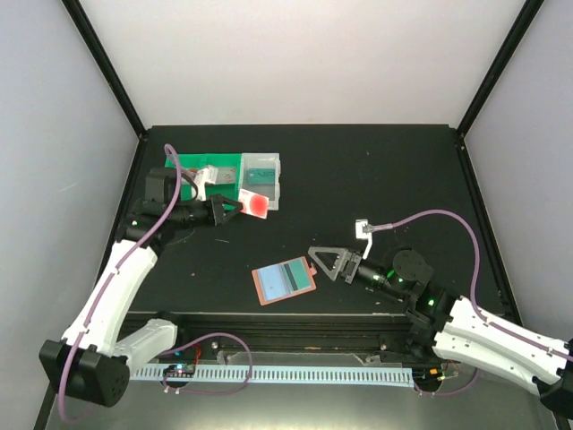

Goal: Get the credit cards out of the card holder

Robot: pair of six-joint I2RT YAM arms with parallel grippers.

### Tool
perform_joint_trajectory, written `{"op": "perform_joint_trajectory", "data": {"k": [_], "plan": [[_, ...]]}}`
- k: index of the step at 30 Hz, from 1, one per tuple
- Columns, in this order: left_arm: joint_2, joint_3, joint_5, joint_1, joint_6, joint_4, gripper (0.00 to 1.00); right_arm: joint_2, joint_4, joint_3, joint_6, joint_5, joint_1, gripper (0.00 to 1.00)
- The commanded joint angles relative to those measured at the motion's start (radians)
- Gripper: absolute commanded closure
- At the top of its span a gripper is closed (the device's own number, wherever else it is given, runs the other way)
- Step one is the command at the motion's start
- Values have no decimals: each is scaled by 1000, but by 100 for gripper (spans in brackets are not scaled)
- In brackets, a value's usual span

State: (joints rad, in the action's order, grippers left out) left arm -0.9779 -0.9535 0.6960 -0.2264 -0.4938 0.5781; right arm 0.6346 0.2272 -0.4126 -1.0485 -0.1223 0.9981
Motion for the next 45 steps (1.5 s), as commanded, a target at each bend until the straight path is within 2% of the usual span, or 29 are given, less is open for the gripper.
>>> {"op": "perform_joint_trajectory", "data": {"k": [1, 8, 13, 17, 25, 30, 36, 45], "plan": [[-79, -115, -64, 94, 180, 173, 98, -29, -34, 4, 55, -2, 5, 0], [-274, -250, -142, 245, 246, 235, 98, -72, -65, -6, 91, -1, 5, 0], [-461, -395, -225, 352, 317, 316, 99, -92, -167, -60, 140, -1, 5, 0], [-586, -494, -344, 395, 318, 346, 98, -106, -238, -89, 169, 11, 4, 0], [-815, -728, -392, 439, 351, 385, 98, -81, -271, -107, 173, 32, 4, 0], [-926, -859, -357, 473, 393, 418, 99, -58, -266, -107, 163, 51, 4, 0], [-997, -895, -304, 485, 388, 364, 98, -21, -291, -144, 196, 65, 4, 0], [-1121, -986, -255, 486, 362, 320, 98, 37, -227, -122, 182, 45, 3, 0]]}}
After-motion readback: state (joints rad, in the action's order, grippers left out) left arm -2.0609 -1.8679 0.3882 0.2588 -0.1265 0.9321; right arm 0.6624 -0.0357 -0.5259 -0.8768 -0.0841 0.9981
